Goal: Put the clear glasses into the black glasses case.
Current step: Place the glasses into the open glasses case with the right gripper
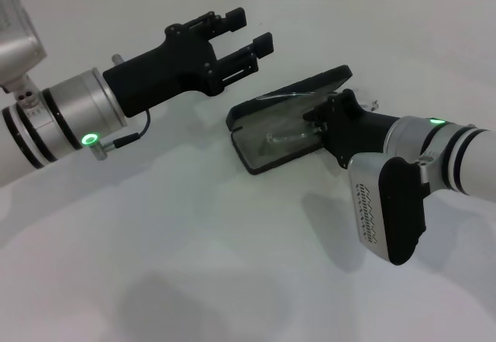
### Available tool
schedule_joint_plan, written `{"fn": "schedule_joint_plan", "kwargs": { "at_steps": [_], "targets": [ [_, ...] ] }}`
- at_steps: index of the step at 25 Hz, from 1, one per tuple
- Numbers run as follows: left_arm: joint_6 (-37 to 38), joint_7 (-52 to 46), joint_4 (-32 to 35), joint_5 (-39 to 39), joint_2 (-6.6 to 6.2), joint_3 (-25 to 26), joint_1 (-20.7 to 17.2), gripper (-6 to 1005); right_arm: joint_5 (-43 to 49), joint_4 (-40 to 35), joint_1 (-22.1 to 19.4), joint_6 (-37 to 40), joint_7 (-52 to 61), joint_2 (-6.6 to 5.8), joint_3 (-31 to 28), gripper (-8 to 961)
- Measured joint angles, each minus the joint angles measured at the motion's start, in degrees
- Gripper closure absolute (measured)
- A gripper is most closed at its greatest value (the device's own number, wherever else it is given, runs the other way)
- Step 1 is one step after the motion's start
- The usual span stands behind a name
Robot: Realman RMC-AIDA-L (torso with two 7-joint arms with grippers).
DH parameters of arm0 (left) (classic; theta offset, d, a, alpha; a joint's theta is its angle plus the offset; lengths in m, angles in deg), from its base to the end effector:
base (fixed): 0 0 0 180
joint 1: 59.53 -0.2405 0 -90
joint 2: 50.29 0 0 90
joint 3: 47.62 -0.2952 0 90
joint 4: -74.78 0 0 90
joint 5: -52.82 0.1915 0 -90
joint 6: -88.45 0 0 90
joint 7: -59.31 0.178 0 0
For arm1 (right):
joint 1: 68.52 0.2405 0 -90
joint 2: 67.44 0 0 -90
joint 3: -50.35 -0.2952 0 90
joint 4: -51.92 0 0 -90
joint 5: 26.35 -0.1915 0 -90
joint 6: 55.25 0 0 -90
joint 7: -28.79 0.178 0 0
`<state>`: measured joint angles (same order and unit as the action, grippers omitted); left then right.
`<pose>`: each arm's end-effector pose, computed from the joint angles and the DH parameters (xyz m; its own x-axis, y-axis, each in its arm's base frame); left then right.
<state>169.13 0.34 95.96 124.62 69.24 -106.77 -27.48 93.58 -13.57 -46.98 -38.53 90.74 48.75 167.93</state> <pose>-0.2178 0.3698 -0.0628 0.5996 0.1180 0.7916 0.4731 -0.8500 -0.2316 0.2182 0.3678 -0.1340 0.6702 0.5817 0.4609 0.7418 -0.5030 -0.4436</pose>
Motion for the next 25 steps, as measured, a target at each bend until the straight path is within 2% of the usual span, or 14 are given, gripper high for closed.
{"fn": "schedule_joint_plan", "kwargs": {
  "at_steps": [15,25],
  "targets": [
    [-1.15,0.14,-0.01,0.00,0.05,0.13,0.30,328,0.48,-4.03,-3.45,0.29,-0.77,-0.34,1.58,800],
    [-1.32,0.18,0.00,0.00,0.09,0.01,0.40,327,0.46,-3.93,-3.97,2.07,-0.69,-0.26,1.93,795]
  ]
}}
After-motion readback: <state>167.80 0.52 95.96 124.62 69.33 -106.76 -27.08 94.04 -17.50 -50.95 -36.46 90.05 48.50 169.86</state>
